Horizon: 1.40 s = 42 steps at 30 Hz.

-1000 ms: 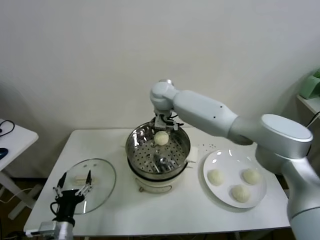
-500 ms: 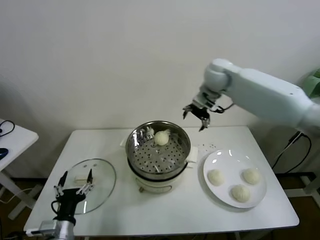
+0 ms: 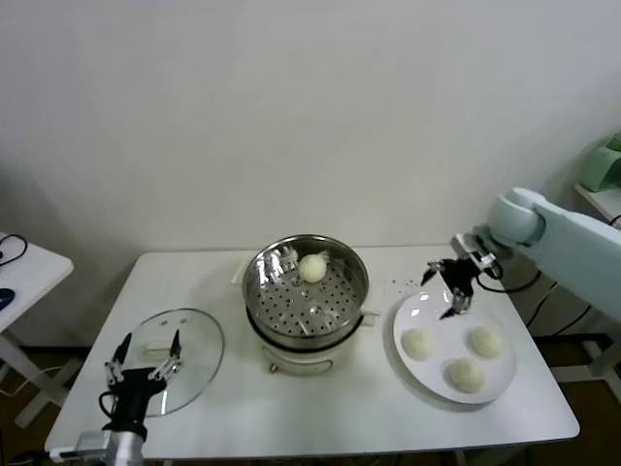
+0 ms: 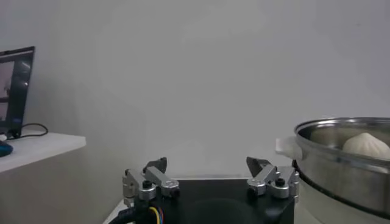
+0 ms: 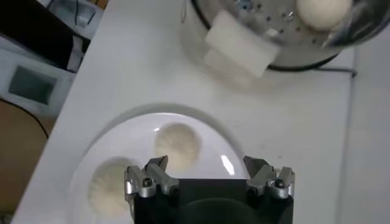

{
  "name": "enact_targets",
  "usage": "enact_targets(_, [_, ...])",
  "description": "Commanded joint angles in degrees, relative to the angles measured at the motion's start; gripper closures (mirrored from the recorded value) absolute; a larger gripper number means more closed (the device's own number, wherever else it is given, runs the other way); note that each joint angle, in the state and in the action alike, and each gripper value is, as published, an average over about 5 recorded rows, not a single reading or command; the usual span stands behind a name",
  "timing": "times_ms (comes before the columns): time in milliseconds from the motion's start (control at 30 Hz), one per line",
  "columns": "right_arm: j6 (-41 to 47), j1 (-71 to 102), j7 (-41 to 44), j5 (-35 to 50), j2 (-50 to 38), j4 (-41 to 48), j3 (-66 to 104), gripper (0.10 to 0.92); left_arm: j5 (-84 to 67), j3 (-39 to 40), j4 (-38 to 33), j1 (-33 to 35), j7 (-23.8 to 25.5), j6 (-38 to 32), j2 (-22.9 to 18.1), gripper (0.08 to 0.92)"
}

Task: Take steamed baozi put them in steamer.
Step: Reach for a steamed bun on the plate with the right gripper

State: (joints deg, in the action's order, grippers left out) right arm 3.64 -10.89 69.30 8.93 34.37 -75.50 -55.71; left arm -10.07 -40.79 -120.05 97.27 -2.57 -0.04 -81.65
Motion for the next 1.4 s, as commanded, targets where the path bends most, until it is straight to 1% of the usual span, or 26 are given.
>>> enact_targets(33, [2.7,11.4,-2.0,-1.2,-2.1,2.1,4.5,0.203,0.2,0.0,0.5,0.4,0.0,-0.4,-0.1,0.177])
enact_targets(300, [2.7,11.8,-4.6,-1.6,5.4,7.7,4.3,0.203,0.4,-0.1,0.9,0.6,0.0,-0.5,-0.4,0.177])
enact_targets(500, [2.6,10.8,-5.2,-1.7,9.2,10.0,3.2,0.203,0.3,-0.3,1.2,0.6,0.0,-0.5,-0.4,0.177])
enact_targets(1067, [2.0,11.5,-6.3,-2.7,10.5,12.5,3.9,0.203,0.3,0.1,2.1,0.2,0.2,-0.7,-0.4,0.177])
enact_targets(1400, [2.0,11.9,-5.2,-2.8,10.5,12.3,4.2,0.206,0.3,0.0,2.1,-0.1,0.1,-0.7,-0.4,0.177])
